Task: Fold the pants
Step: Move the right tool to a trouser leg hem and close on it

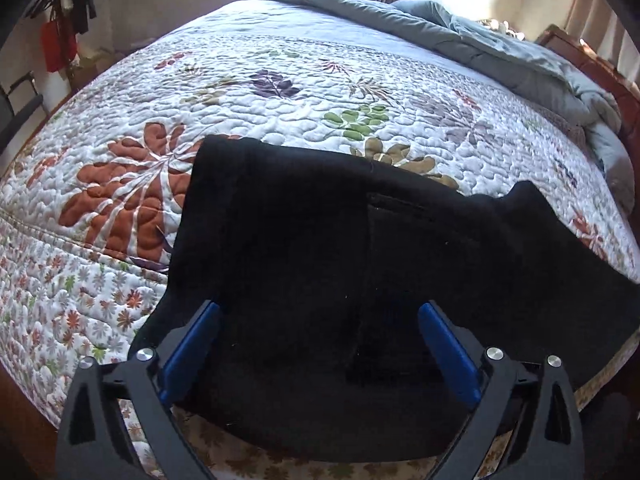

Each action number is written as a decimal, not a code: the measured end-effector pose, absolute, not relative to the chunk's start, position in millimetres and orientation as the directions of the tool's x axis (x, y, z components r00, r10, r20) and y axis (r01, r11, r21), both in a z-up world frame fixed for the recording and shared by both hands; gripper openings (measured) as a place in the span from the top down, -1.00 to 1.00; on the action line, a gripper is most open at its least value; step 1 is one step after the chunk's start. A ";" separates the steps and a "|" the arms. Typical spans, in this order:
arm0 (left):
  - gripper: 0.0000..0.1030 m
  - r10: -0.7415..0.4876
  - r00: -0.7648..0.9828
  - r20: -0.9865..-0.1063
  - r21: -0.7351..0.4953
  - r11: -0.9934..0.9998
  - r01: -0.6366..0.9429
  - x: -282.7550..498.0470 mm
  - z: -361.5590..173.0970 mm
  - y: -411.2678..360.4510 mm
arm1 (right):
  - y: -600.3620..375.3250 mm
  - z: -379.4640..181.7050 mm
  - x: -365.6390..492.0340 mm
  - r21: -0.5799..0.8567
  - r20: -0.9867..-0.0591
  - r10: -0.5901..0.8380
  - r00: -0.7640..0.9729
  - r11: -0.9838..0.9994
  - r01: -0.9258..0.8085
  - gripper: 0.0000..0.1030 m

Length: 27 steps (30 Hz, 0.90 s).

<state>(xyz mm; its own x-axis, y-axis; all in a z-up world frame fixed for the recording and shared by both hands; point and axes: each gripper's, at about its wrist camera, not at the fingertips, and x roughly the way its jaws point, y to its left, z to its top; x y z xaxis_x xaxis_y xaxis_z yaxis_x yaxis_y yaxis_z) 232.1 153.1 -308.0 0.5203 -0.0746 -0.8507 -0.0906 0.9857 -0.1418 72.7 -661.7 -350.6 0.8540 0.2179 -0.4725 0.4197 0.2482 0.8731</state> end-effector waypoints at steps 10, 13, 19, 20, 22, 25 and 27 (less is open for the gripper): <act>-0.92 -0.099 0.527 -0.844 -0.187 0.976 -0.116 229.5 -309.5 158.8 | -676.8 -363.8 88.8 0.892 -0.445 0.236 0.864 0.207 0.403 -0.25; -0.92 -0.100 0.526 -0.844 -0.190 0.975 -0.118 229.7 -309.9 159.2 | -671.7 -355.0 97.1 0.906 -0.411 0.269 0.871 0.222 0.359 -0.11; -0.92 -0.096 0.528 -0.844 -0.186 0.975 -0.120 229.1 -310.7 159.2 | -665.9 -363.3 110.6 0.901 -0.420 0.284 0.862 0.241 0.360 0.11; -0.92 -0.093 0.527 -0.845 -0.181 0.976 -0.119 228.9 -310.9 158.7 | -665.4 -365.6 109.4 0.904 -0.416 0.283 0.864 0.236 0.357 0.13; -0.92 -0.089 0.526 -0.846 -0.176 0.977 -0.118 229.0 -311.1 158.2 | -666.1 -368.5 107.1 0.906 -0.411 0.277 0.869 0.226 0.357 0.20; -0.92 -0.090 0.527 -0.845 -0.179 0.977 -0.120 228.8 -311.6 158.5 | -666.4 -366.1 107.9 0.905 -0.415 0.276 0.867 0.223 0.362 0.22; -0.92 -0.097 0.531 -0.842 -0.189 0.975 -0.121 228.1 -311.8 159.7 | -666.1 -359.2 113.9 0.894 -0.435 0.275 0.858 0.249 0.373 0.37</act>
<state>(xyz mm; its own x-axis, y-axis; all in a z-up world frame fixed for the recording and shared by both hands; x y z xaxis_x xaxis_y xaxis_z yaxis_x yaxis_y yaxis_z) 228.1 159.7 -311.8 0.5305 -0.0970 -0.8421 -0.1213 0.9745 -0.1887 113.9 -666.1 -359.2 0.8575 0.2753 -0.4346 0.3729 0.2492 0.8938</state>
